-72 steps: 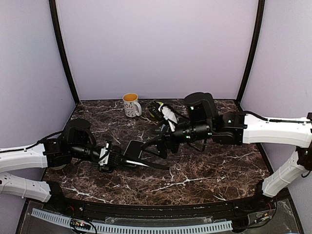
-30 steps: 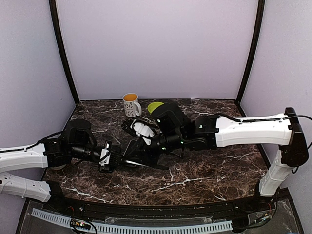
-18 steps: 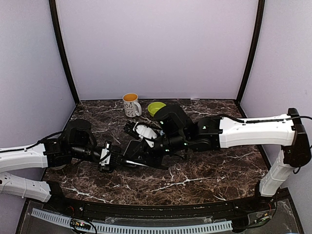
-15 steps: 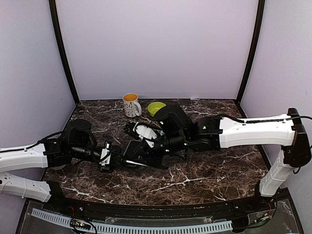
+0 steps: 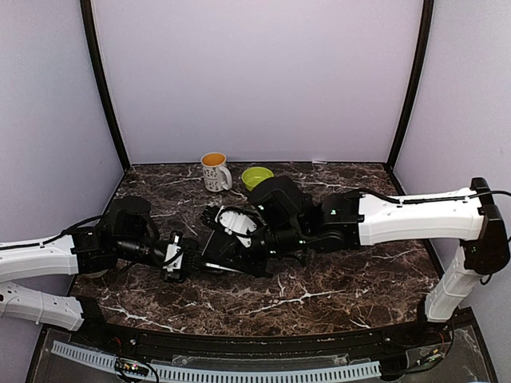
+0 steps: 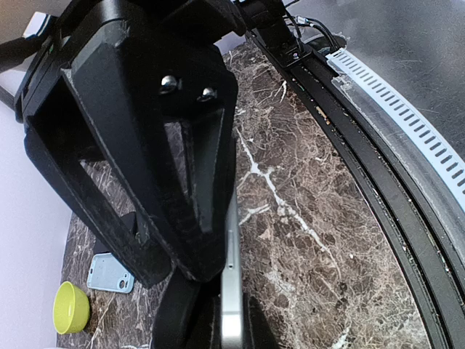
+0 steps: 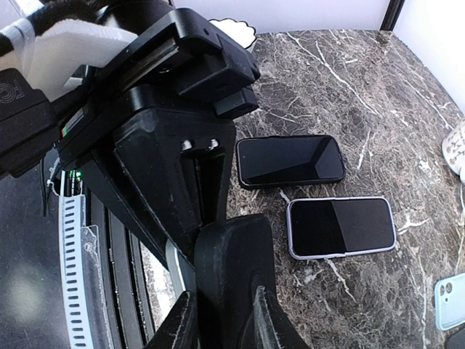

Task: Take the phone out of the phone case
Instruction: Remove the phone case from the phone.

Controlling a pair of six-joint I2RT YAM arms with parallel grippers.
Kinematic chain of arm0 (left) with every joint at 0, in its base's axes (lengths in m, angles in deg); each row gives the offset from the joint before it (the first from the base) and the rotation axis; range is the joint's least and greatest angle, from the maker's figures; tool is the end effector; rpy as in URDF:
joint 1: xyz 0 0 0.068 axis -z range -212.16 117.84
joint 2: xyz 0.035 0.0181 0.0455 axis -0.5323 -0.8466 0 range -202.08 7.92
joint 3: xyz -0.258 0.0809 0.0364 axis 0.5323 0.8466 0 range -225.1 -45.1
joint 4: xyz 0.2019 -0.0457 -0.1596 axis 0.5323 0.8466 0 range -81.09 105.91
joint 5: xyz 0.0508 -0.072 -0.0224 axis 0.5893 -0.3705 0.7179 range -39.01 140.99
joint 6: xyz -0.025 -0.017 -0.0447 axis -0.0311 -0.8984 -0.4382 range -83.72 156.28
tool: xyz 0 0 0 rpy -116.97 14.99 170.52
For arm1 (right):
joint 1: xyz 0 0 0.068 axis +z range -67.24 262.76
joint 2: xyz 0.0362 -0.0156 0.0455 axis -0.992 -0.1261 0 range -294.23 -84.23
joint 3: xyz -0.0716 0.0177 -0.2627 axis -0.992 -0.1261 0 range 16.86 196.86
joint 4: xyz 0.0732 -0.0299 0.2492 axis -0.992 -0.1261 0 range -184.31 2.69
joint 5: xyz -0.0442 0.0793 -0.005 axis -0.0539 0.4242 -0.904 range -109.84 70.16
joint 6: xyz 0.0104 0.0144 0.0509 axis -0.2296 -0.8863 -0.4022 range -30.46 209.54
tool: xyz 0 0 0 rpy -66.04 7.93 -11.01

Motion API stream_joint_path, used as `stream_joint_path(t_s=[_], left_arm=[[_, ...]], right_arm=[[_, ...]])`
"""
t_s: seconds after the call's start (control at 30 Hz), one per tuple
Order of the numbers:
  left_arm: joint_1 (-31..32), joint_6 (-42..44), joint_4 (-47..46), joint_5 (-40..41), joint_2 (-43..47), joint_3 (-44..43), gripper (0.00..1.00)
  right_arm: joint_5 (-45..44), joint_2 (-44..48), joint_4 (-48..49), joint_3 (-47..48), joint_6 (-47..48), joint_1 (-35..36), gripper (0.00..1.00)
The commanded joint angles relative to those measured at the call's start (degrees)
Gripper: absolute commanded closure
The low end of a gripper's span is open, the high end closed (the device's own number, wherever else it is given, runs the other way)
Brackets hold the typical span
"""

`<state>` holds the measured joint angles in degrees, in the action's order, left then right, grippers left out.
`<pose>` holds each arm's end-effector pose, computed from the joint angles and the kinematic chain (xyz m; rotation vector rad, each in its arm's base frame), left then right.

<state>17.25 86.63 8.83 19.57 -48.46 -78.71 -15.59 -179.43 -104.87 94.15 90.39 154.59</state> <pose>0.1285 -0.1786 0.2536 1.6900 0.9566 -0.5266 0.1173 0.3665 0.2947 -1.3965 1.8241 0.7570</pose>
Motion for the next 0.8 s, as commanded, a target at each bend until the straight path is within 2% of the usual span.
stream_joint_path(t_s=[0.0, 0.4, 0.77], left_arm=[[0.3, -0.5, -6.3, -3.3, 1.9, -1.1, 1.0], [0.3, -0.6, -6.6, -3.2, 1.8, -1.0, 1.0], [0.3, -0.7, -6.5, -3.6, 1.6, -1.1, 1.0]], right_arm=[[-4.0, -2.5, -5.3, 1.1, 1.8, 0.7, 0.72], [-4.0, -5.2, -5.2, 3.5, 2.8, 2.4, 0.71], [-8.1, -7.8, -5.7, 6.3, 4.0, 3.3, 0.71]])
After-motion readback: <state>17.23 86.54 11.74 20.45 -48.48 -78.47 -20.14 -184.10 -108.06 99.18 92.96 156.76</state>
